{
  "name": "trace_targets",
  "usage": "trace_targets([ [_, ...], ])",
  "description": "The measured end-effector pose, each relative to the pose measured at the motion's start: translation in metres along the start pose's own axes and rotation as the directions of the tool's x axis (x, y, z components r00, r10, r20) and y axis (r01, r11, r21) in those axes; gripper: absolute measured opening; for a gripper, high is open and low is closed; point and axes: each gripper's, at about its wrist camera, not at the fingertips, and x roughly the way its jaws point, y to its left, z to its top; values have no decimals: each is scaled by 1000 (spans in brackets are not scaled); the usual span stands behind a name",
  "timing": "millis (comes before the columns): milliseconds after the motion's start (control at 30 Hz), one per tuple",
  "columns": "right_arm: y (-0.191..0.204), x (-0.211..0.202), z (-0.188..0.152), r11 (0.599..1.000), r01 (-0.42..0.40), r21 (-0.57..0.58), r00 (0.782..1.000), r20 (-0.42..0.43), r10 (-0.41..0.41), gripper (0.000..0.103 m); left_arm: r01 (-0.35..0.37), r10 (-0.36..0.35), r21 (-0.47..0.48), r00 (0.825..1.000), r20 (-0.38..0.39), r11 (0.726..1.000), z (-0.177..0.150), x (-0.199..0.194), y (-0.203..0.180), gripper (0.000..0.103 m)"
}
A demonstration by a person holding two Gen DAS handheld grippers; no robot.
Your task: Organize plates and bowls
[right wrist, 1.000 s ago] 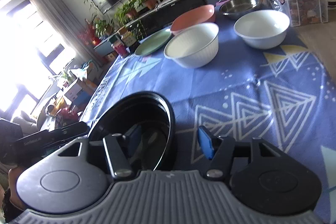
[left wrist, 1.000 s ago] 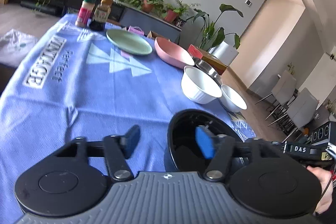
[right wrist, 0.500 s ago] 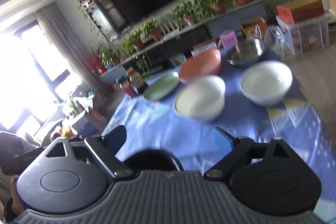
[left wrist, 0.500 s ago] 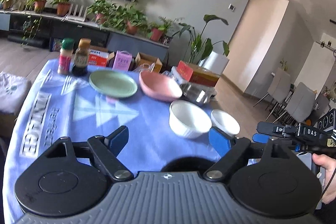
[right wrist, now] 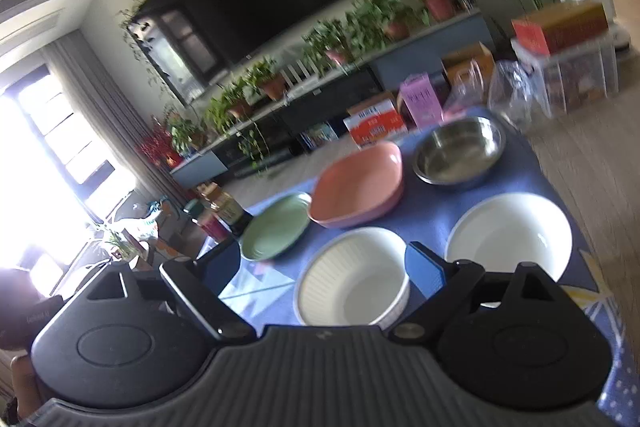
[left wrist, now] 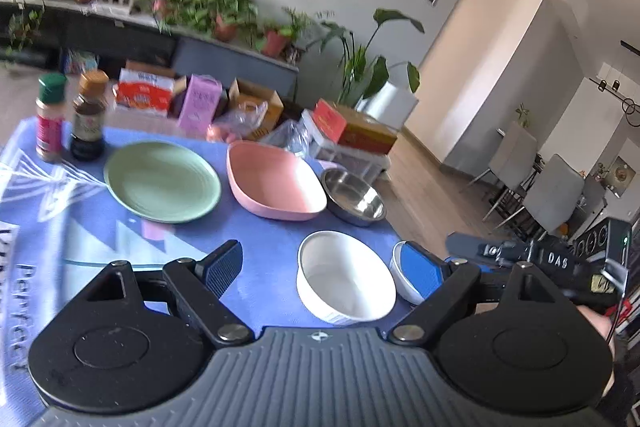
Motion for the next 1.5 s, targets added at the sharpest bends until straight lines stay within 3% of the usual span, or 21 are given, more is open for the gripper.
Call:
trace_targets([
  [100, -8, 13, 1, 1000, 3, 25, 1000, -30, -2, 93, 16, -17, -31, 999, -35, 999, 1, 24, 5, 77],
  [267, -8, 24, 0, 998, 55, -13, 997, -61, -56, 76, 7, -13, -54, 995, -104, 999, -4, 56, 11, 51],
  [433, -12, 35, -2, 993, 109, -49, 991, -77, -113, 65, -20, 12, -59, 991, -134, 998, -7, 75, 15, 45],
  [667, -13, 46, -8, 982, 171, -78, 980, -93, -178, 57, -34, 26, -50, 988, -151, 998, -12, 88, 13, 41],
  [800, -15, 48, -9, 979, 184, -89, 976, -98, -193, 36, -32, 26, -31, 987, -159, 999, -16, 94, 8, 34],
  [833, -14, 49, -9, 977, 193, -93, 975, -96, -202, 33, -35, 31, -24, 986, -162, 999, -17, 96, 7, 28],
  [967, -14, 49, -9, 977, 193, -95, 975, -96, -202, 30, -38, 34, -14, 983, -180, 999, -20, 103, 7, 17],
  [1500, -8, 35, -5, 993, 111, -38, 993, -40, -113, 30, -57, 61, 47, 994, -95, 997, -10, 74, -16, 17],
])
